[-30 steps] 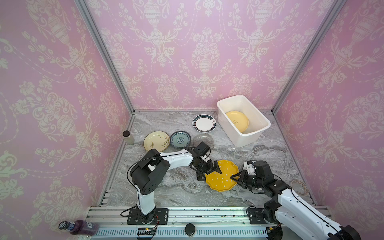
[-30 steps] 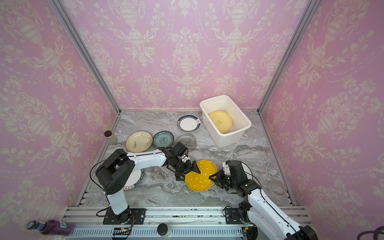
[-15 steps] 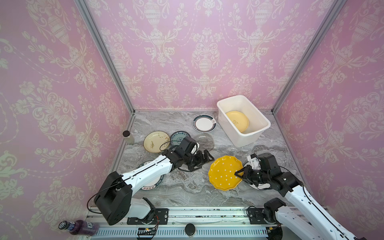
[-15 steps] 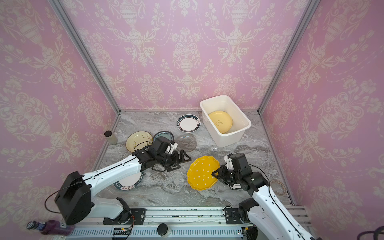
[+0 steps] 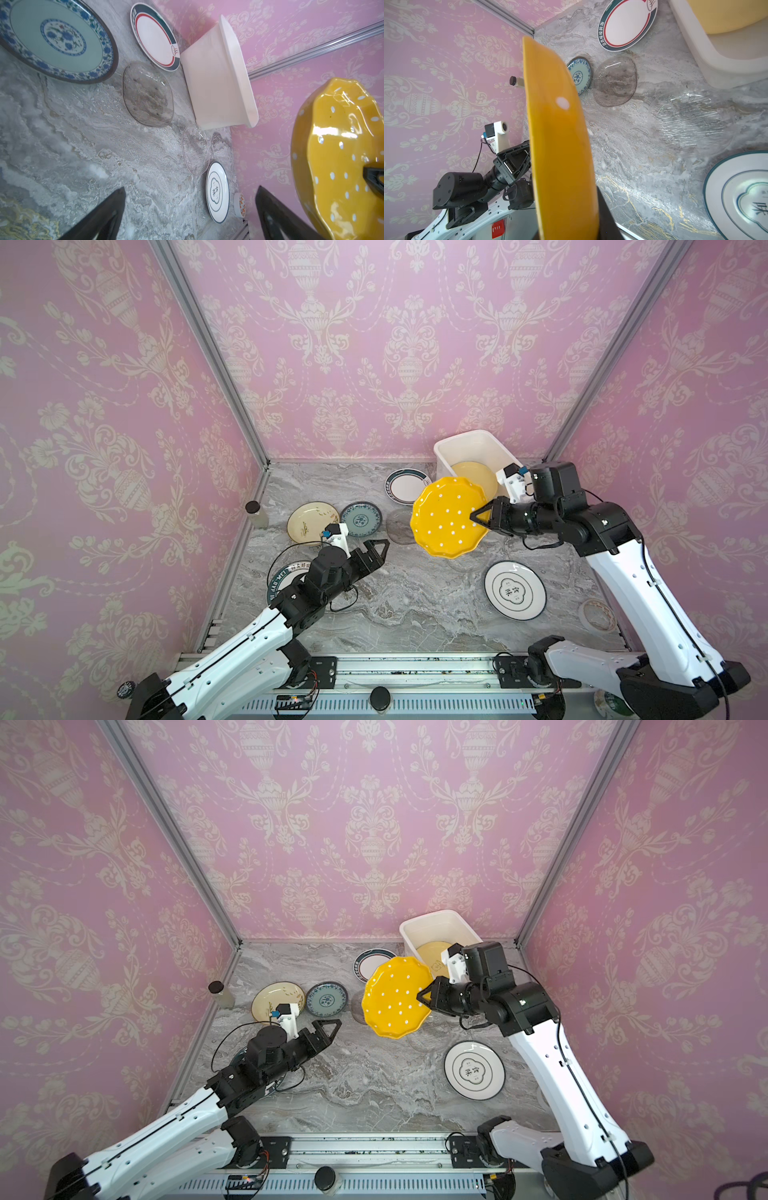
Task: Place the plates into the plastic bin on the countertop
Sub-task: 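Carry the polka-dot plate with the right gripper over the white bin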
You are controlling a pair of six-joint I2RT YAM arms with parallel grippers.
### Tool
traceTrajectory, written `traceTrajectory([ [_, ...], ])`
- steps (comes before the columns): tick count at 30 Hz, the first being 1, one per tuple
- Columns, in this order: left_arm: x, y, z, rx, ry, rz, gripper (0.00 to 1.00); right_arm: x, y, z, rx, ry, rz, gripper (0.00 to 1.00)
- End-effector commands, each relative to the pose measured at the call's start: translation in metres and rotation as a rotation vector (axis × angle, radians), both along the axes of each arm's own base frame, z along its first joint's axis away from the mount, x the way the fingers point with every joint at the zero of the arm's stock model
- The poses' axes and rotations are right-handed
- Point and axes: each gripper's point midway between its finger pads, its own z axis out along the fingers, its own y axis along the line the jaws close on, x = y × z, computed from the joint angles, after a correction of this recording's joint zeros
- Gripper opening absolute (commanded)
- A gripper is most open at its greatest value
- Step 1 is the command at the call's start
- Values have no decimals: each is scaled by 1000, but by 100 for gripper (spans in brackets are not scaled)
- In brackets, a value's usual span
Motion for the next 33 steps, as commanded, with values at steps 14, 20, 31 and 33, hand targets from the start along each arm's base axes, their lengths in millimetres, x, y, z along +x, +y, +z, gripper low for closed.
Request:
traceTrajectory([
  [14,23,-53,140,295,-389,-303,99,154,-47,54,372,-108,-395,12],
  [20,58,-88,165,406,-444,-379,99,190,-78,43,453,-122,-529,12],
  [31,92,-121,171,430,-424,-420,99,227,-121,-14,469,-90,-702,11],
  [33,92,-123,171,433,-415,-427,99,232,-125,-25,460,-78,-721,11],
])
